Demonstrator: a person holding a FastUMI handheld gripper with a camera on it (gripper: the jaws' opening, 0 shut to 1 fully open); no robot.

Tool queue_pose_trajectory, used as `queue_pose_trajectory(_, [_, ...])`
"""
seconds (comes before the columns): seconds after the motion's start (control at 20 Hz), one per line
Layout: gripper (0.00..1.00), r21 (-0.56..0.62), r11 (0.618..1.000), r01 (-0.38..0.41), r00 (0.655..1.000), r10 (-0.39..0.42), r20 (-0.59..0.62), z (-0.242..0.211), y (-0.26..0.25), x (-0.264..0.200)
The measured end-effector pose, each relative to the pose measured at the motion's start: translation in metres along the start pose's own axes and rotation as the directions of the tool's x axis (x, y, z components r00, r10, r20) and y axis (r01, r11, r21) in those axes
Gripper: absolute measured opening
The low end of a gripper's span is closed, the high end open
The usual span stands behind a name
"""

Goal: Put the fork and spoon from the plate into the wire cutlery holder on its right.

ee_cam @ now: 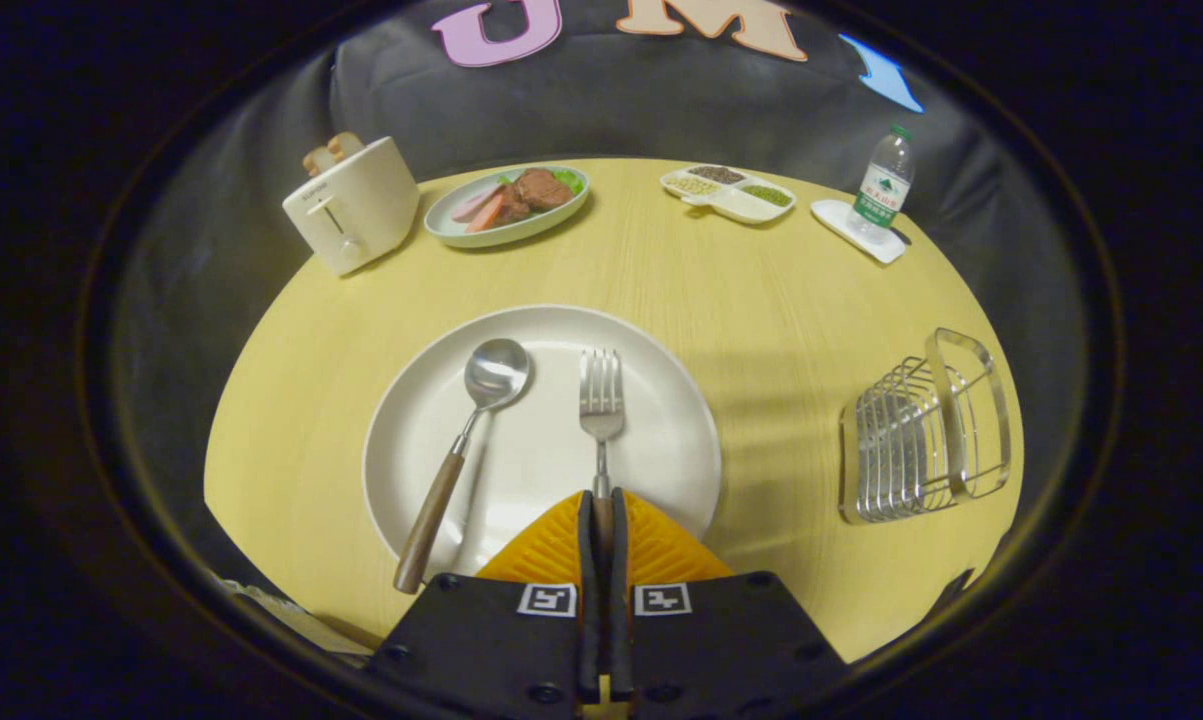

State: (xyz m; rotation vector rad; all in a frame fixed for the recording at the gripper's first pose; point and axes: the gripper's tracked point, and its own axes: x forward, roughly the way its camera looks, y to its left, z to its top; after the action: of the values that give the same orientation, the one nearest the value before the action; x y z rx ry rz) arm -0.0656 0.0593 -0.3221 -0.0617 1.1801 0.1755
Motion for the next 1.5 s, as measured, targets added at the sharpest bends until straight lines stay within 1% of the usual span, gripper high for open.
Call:
queue_pose_trajectory(0.05, [0.07,0.001,1.000,-0.009,1.000,0.009,0.008,0.003,0.001,-0.002])
queue_pose_trajectory(0.2, [0.07,-0.006,1.000,0.000,1.000,0.000,0.017,0.011,-0.004,-0.016])
queue_pose_trajectory(0.3, [0.07,0.012,1.000,-0.013,1.000,0.012,0.011,0.017,-0.010,-0.028])
queue_pose_trajectory(0.45, [0.07,0.034,0.999,-0.022,1.000,0.022,0.007,0.028,-0.024,-0.047])
queue_pose_trajectory(0.6, [0.07,0.029,1.000,-0.011,1.000,0.011,0.013,0.035,-0.040,-0.066])
queue_pose_trajectory(0.75, [0.07,0.068,0.997,-0.021,1.000,0.021,0.001,0.038,-0.053,-0.082])
queue_pose_trajectory(1.0, [0.07,0.094,0.995,0.032,0.999,-0.034,0.012,0.042,-0.098,-0.106])
queue_pose_trajectory(1.2, [0.07,0.147,0.988,0.055,0.998,-0.054,-0.012,0.037,-0.130,-0.117])
queue_pose_trajectory(1.35, [0.07,0.161,0.984,0.079,0.997,-0.074,-0.034,0.030,-0.150,-0.123])
queue_pose_trajectory(1.5, [0.07,0.174,0.982,0.074,0.995,-0.060,-0.085,0.017,-0.162,-0.125])
